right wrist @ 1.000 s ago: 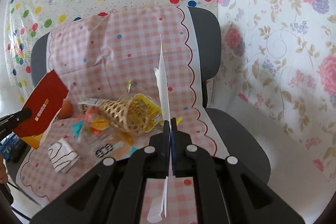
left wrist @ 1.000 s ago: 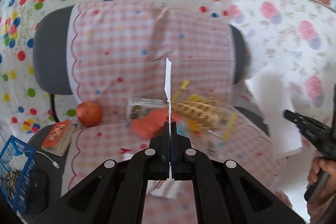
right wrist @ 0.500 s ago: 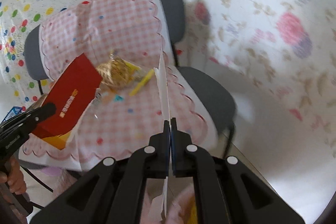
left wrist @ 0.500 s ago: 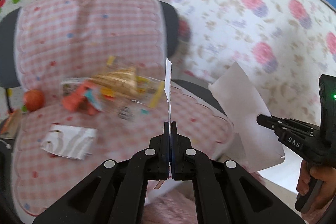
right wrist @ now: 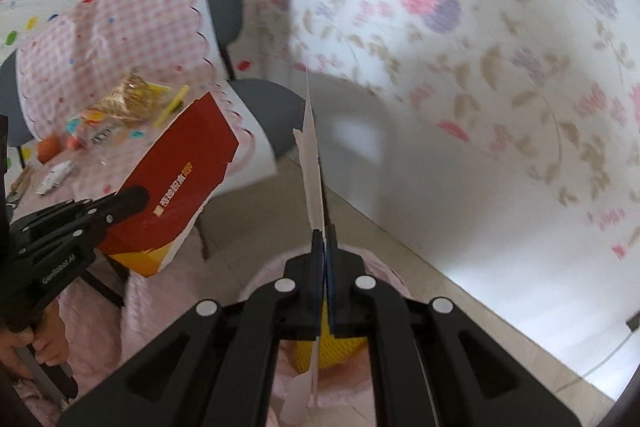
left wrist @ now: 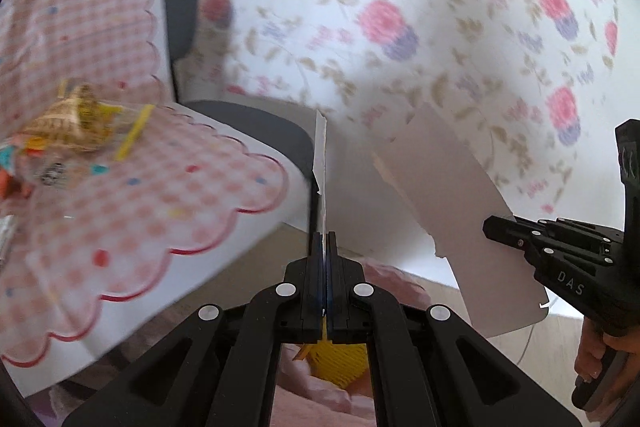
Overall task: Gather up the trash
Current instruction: 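Carry both papers over the pink wastebasket and open both grippers, then move both grippers back over the chair seat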
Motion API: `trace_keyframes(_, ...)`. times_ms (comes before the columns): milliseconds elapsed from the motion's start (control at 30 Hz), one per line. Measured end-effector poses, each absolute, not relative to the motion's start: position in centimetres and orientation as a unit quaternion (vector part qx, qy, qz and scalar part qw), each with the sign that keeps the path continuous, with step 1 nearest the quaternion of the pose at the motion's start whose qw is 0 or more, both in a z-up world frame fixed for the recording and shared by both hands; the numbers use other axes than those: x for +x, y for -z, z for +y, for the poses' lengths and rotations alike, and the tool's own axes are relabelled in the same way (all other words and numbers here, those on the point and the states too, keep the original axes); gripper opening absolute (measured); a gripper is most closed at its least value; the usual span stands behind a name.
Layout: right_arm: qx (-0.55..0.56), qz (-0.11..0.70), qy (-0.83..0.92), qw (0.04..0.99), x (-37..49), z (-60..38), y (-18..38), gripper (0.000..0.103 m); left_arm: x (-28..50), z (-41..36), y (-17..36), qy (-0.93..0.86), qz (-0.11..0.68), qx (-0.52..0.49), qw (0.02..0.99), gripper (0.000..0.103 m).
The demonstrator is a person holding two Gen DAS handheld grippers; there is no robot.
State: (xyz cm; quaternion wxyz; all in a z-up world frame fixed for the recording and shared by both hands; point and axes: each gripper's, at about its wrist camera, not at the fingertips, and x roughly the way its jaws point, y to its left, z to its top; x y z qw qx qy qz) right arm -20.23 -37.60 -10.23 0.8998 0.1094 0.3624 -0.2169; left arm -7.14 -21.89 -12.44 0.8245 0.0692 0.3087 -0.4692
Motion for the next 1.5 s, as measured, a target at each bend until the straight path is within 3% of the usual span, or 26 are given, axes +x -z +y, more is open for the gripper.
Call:
trace_keyframes(433,0.165,0.413,0.224,0.867,-19.5,-41.2,15.8,0.002,-6.3,-27.2,16.9,0.491,0.373,0.104,0.781,0.005)
trace_keyframes(467,0.166,0.419,0.223,0.864,-19.3,-41.3,16.2,0.009,-6.1,-27.4,17.1,0.491,0.375,0.105,0.78,0.01)
trace_keyframes(500,0.168,0.422,0.225,0.862,-19.2,-41.5,16.5,0.028,-5.9,-27.5,17.3,0.49,0.377,0.103,0.779,0.016)
trace_keyframes(567,0.166,0.422,0.229,0.861,-19.2,-41.6,16.8,0.042,-5.7,-27.4,17.3,0.488,0.377,0.099,0.781,0.024)
trace_keyframes(1167,0.105,0.341,0.157,0.921,-14.8,-37.4,8.8,0.041,-2.7,-16.1,11.7,0.372,0.329,0.087,0.864,0.027)
trace_keyframes(1300,0.09,0.333,0.11,0.932,-11.3,-34.9,7.6,0.041,-1.0,-12.1,10.7,0.32,0.327,0.07,0.886,0.039)
trace_keyframes(1500,0.061,0.331,0.044,0.941,-6.1,-30.6,6.8,0.041,2.3,-5.9,10.1,0.225,0.335,0.044,0.914,0.046)
